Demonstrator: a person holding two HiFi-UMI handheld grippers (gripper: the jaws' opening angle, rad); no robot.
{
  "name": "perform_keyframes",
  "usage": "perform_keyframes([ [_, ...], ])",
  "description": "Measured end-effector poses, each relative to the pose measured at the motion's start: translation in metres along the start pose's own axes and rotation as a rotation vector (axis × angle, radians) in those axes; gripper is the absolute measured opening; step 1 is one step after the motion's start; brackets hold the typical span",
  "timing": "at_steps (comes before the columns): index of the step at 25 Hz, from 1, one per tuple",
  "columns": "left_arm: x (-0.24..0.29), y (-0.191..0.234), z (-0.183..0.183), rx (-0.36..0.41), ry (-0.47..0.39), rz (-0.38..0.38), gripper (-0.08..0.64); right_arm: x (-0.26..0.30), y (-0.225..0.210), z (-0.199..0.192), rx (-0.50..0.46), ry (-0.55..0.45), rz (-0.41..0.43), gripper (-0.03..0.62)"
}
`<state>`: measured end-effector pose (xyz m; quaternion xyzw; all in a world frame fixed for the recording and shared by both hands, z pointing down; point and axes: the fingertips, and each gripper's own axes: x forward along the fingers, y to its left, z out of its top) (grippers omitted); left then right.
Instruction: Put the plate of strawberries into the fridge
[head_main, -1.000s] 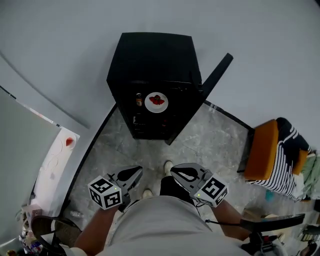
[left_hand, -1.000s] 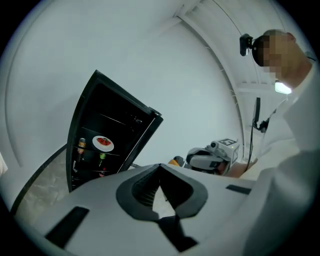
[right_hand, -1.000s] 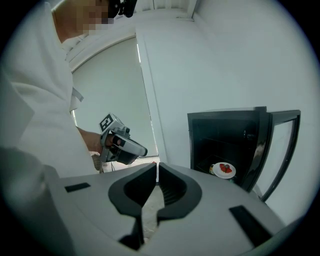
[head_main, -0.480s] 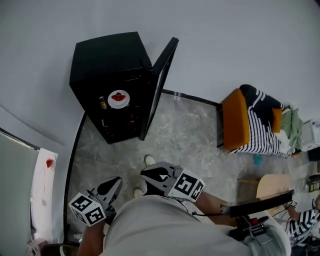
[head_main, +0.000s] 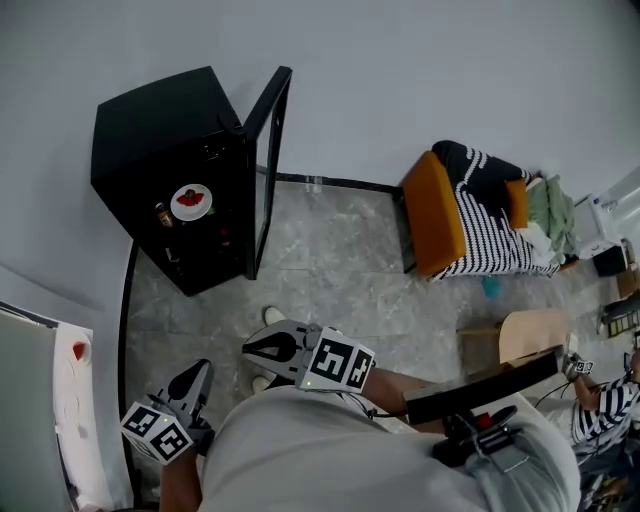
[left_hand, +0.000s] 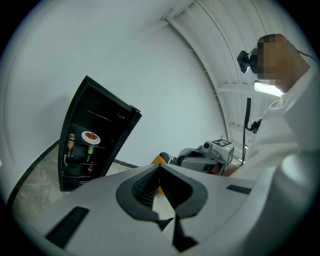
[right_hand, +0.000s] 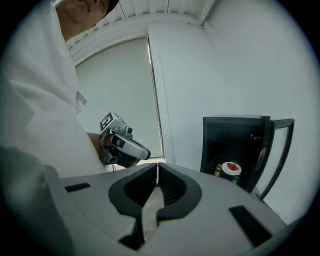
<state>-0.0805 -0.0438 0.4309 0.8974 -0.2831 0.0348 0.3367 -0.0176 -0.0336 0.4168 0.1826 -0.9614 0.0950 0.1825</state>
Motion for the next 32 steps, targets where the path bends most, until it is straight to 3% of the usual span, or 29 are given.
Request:
perform_keyframes([
  [25, 0.011, 0.009, -0.010, -0.044, 0.003, -0.028, 0.013, 0.003, 0.002, -0.001, -0.024, 0.006, 0.002, 0.020],
  [32, 0.010, 0.010, -0.010, -0.056, 0.003, -0.003, 0.013, 0.005, 0.003, 0.001, -0.018, -0.005, 0.014, 0.020],
])
